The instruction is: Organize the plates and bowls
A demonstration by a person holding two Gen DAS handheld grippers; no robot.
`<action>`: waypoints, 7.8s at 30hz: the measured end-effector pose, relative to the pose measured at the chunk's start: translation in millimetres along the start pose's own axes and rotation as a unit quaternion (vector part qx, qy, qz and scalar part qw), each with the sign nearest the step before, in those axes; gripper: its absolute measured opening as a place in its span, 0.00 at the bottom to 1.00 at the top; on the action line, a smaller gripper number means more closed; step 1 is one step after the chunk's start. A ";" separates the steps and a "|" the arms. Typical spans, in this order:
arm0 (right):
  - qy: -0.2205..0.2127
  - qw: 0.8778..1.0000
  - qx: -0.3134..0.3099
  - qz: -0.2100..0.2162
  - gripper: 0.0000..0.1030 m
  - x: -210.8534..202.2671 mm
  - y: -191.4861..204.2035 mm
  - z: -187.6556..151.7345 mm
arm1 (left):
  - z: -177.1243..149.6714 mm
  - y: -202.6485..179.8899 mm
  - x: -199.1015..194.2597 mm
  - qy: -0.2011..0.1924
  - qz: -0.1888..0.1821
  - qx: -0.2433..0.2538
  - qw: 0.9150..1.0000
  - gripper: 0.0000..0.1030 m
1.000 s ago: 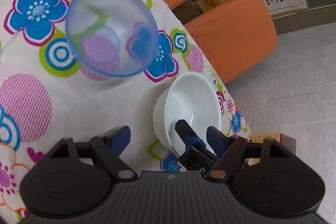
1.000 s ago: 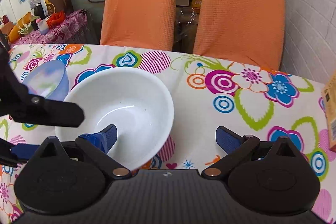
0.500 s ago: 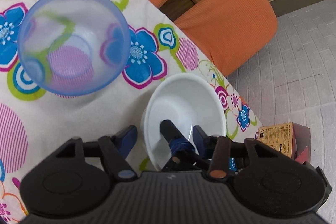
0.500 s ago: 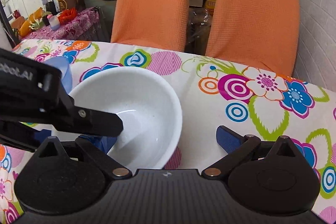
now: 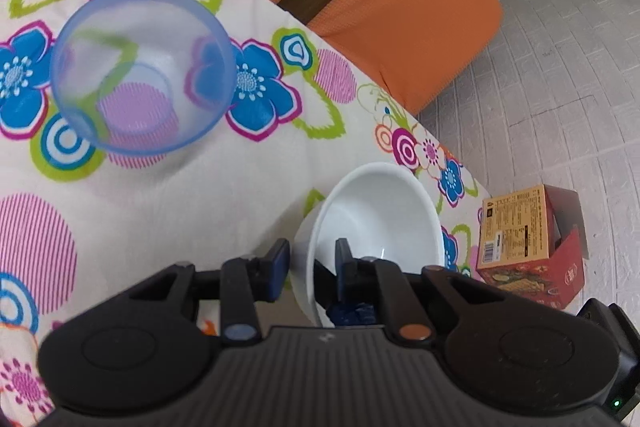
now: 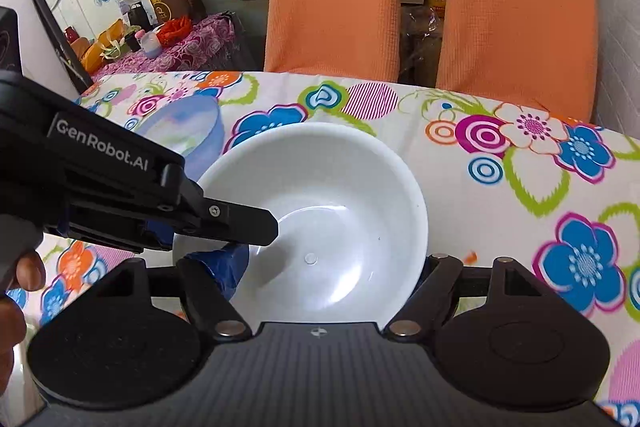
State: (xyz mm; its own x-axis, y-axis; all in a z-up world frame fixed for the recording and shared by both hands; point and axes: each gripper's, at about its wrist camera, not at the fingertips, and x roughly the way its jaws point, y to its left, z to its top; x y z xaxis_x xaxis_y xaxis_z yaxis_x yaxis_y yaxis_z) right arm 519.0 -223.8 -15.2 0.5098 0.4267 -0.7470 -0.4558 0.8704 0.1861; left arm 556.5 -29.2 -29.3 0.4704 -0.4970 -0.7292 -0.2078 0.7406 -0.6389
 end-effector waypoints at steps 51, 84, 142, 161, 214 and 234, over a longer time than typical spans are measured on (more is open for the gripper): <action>-0.040 0.998 0.039 -0.039 0.65 -151.8 91.1 -147.8 | -172.8 30.5 -182.4 -0.086 0.057 0.218 0.971 0.60; 0.003 0.992 -0.099 -0.075 0.65 62.1 112.4 32.3 | 86.1 87.1 -75.7 -0.074 0.081 0.125 0.986 0.64; -0.092 0.992 -0.055 -0.069 0.68 -148.3 177.1 -180.1 | -225.8 -4.2 -139.0 -0.033 0.033 0.333 0.942 0.21; -0.125 0.990 0.013 -0.069 0.68 -192.5 154.5 -247.6 | -217.0 28.6 -154.7 -0.071 0.017 0.294 0.953 0.73; -0.097 0.978 0.151 -0.102 0.69 -130.7 115.7 -237.8 | -201.1 11.2 -80.6 0.054 0.043 0.553 0.830 0.82; -0.106 0.975 0.127 -0.148 0.69 -117.2 141.4 -239.9 | -198.7 23.0 -66.3 0.089 0.031 0.509 0.855 0.78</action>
State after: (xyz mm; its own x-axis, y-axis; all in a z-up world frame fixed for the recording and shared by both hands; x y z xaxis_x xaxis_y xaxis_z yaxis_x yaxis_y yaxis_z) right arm 219.8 -209.6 -54.4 0.7436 0.1655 -0.6478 -0.0845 0.9844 0.1544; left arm 350.2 -69.0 -44.4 0.3282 -0.4358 -0.8381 0.6701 0.7328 -0.1186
